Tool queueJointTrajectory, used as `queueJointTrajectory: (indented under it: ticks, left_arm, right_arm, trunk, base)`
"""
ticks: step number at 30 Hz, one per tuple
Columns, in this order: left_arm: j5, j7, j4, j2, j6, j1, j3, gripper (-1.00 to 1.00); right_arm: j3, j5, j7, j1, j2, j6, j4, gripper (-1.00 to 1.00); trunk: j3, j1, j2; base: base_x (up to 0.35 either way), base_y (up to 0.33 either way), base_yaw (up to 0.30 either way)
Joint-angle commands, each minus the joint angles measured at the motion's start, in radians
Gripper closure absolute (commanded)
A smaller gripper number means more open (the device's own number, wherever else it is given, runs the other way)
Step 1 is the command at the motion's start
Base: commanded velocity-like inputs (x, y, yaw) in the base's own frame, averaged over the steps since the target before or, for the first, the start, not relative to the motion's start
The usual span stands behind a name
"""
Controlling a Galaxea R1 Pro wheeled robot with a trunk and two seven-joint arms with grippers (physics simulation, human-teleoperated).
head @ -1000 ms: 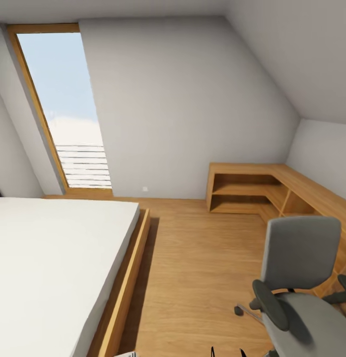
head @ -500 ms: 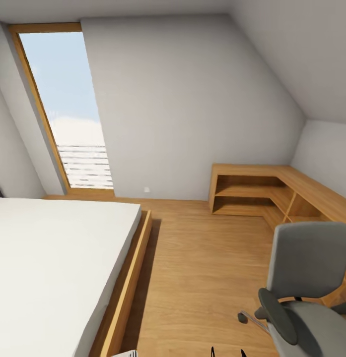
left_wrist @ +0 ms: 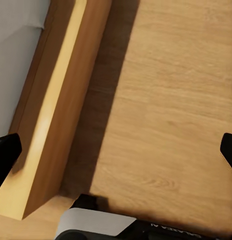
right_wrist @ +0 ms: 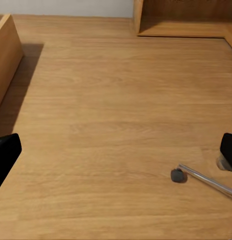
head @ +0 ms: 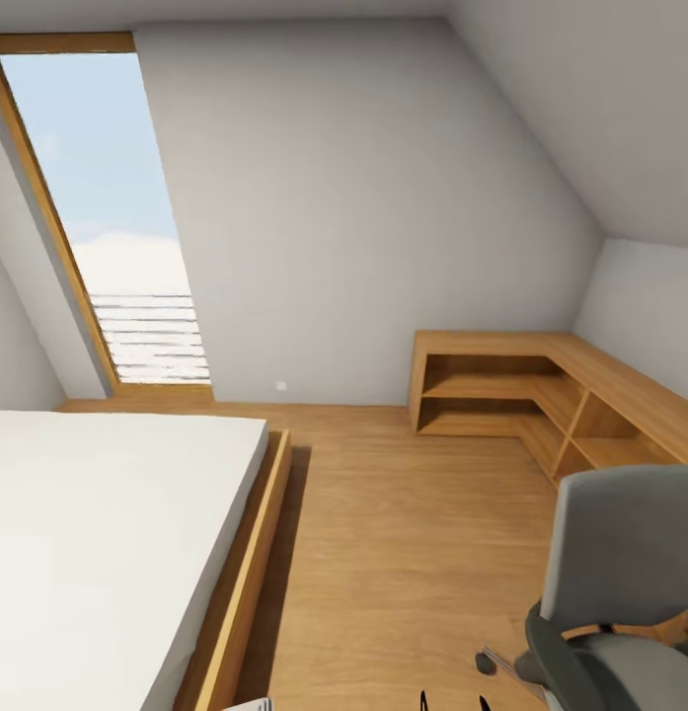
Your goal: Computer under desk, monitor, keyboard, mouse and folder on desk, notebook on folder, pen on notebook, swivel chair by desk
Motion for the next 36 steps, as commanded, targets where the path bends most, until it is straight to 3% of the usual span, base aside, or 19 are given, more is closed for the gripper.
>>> queueJointTrajectory:
  ticks: [1,10,21,36]
  left_arm:
    - [0.011,0.006,0.001,0.001,-0.005,-0.001,-0.008,-1.00]
    - [0.011,0.006,0.013,0.001,-0.006,-0.001,-0.010,-1.00]
    - [0.011,0.006,0.013,0.000,-0.006,-0.001,-0.010,-1.00]
    - [0.011,0.006,0.014,-0.001,-0.005,-0.001,-0.010,-1.00]
  right_arm:
    - [0.009,-0.008,-0.003,-0.001,0.000,-0.003,0.001,-1.00]
    - [0.009,-0.005,-0.003,-0.001,0.001,-0.003,0.002,-1.00]
    - [0.009,-0.004,-0.003,-0.001,0.000,-0.003,0.003,-1.00]
    - [0.009,-0.004,-0.003,-0.001,0.000,-0.002,0.004,-1.00]
  trunk:
    - [-0.002,0.001,-0.002]
    - [-0.002,0.001,-0.002]
    - [-0.002,0.001,-0.002]
    - [-0.002,0.001,-0.002]
  base:
    - [0.321,0.000,-0.002]
    - [0.301,0.000,-0.001]
    - [0.102,0.000,0.000]
    - [0.314,0.000,0.000]
